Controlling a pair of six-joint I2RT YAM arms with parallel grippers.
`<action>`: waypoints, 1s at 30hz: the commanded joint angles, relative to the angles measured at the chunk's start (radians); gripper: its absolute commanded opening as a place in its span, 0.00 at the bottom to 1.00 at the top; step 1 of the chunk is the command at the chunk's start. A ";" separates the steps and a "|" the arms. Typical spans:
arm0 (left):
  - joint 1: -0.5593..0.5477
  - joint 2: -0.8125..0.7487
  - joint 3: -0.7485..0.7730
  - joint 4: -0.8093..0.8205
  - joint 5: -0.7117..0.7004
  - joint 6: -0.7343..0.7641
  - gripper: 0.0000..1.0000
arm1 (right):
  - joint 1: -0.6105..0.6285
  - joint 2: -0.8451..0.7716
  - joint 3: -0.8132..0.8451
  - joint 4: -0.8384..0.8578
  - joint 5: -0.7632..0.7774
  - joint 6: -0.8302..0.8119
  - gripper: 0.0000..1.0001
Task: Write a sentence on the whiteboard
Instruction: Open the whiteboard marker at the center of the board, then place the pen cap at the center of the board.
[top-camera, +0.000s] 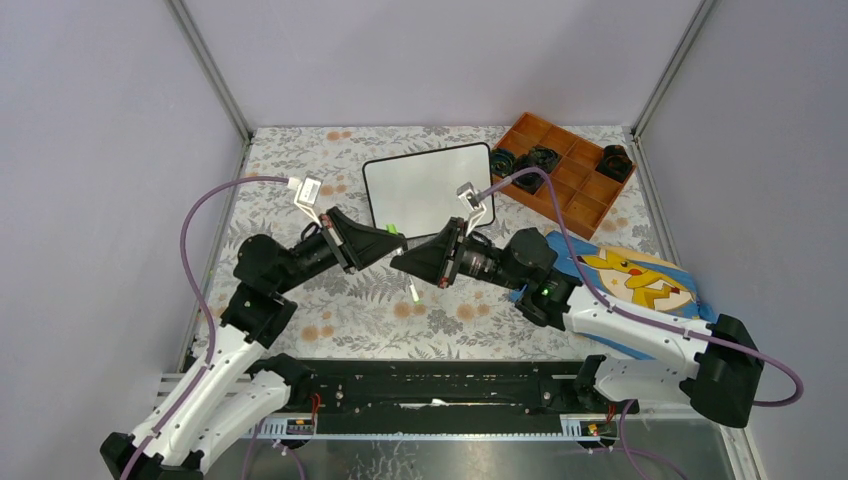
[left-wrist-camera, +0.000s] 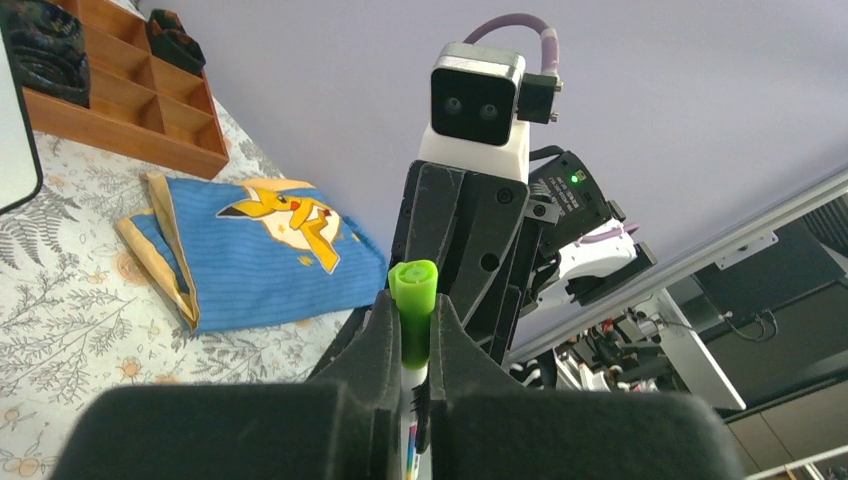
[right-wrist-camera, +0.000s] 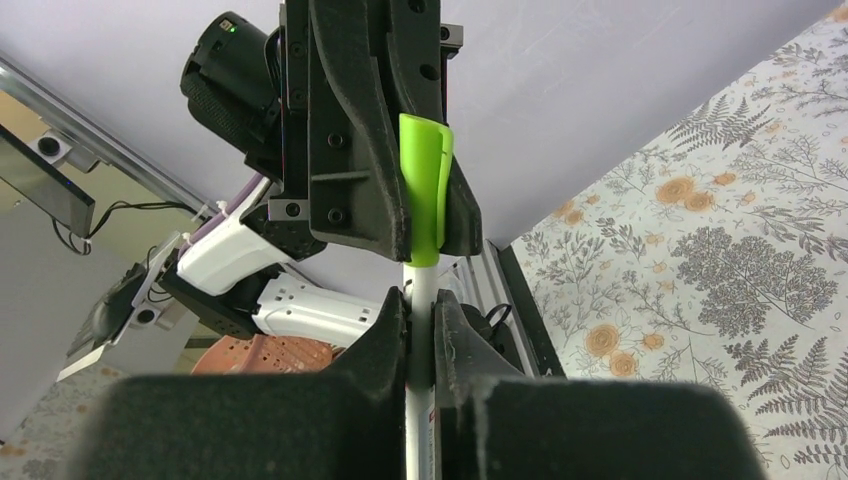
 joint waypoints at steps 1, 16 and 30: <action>0.005 -0.014 0.096 0.015 -0.093 0.044 0.00 | 0.000 -0.073 -0.074 -0.032 0.007 -0.021 0.00; 0.005 -0.004 0.109 0.016 -0.169 0.041 0.00 | 0.000 -0.180 -0.147 -0.086 0.040 -0.032 0.00; 0.007 0.093 0.142 -0.867 -0.651 0.266 0.00 | 0.001 -0.444 -0.126 -0.792 0.629 -0.177 0.00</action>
